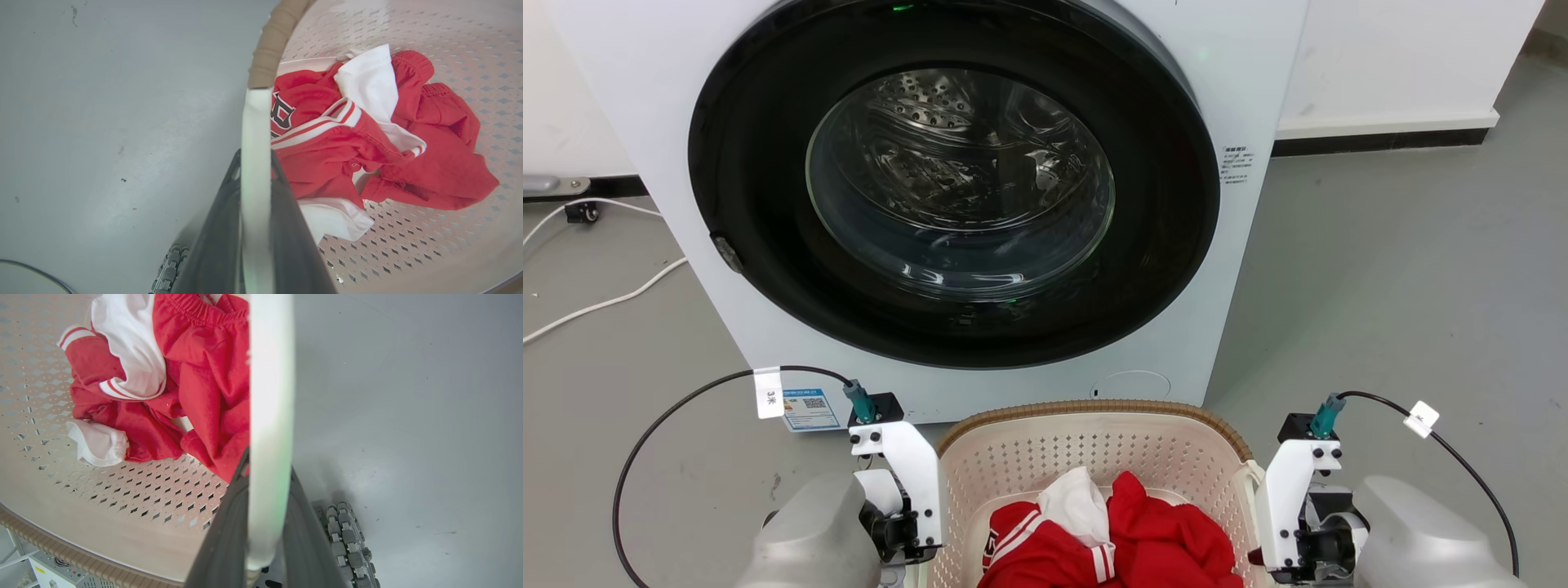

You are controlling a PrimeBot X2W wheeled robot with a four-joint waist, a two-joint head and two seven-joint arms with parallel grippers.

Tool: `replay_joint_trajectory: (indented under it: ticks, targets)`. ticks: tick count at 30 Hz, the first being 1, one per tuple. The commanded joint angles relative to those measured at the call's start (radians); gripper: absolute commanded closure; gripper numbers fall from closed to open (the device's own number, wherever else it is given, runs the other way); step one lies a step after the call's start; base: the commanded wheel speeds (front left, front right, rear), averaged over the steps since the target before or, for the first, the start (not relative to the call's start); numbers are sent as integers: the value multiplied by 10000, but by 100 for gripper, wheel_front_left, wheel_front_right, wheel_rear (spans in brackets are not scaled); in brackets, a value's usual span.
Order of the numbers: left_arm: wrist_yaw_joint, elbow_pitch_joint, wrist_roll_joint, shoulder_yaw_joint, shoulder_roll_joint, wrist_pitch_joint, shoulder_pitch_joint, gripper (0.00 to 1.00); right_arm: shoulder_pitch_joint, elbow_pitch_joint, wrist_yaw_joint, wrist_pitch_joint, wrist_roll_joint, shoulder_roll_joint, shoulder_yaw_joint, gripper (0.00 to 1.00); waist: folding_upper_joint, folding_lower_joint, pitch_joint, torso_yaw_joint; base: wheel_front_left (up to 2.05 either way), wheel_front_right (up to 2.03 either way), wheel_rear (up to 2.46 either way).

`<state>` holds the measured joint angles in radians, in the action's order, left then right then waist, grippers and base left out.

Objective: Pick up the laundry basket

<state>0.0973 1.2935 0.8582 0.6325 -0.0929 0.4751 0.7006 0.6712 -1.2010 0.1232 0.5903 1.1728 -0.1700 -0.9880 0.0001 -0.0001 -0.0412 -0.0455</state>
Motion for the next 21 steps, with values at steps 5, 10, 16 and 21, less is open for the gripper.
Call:
replay_joint_trajectory:
  ticks: [5,10,16,21]
  targets:
    - [93,-93,119,13,187,-20,21,100,132,137,136,-92,156,165,-54,100,-1,1,25,13,0,0,0]
    - [73,-91,144,40,228,-9,68,100,164,186,136,-181,204,125,-120,100,-1,1,41,41,0,0,0]
    - [44,-93,290,-55,236,-47,132,100,138,178,136,-276,243,93,-188,100,-1,1,50,71,0,0,0]
    - [49,-91,296,-2,181,-13,164,100,78,154,137,-262,313,133,-227,100,-1,1,38,62,0,0,0]
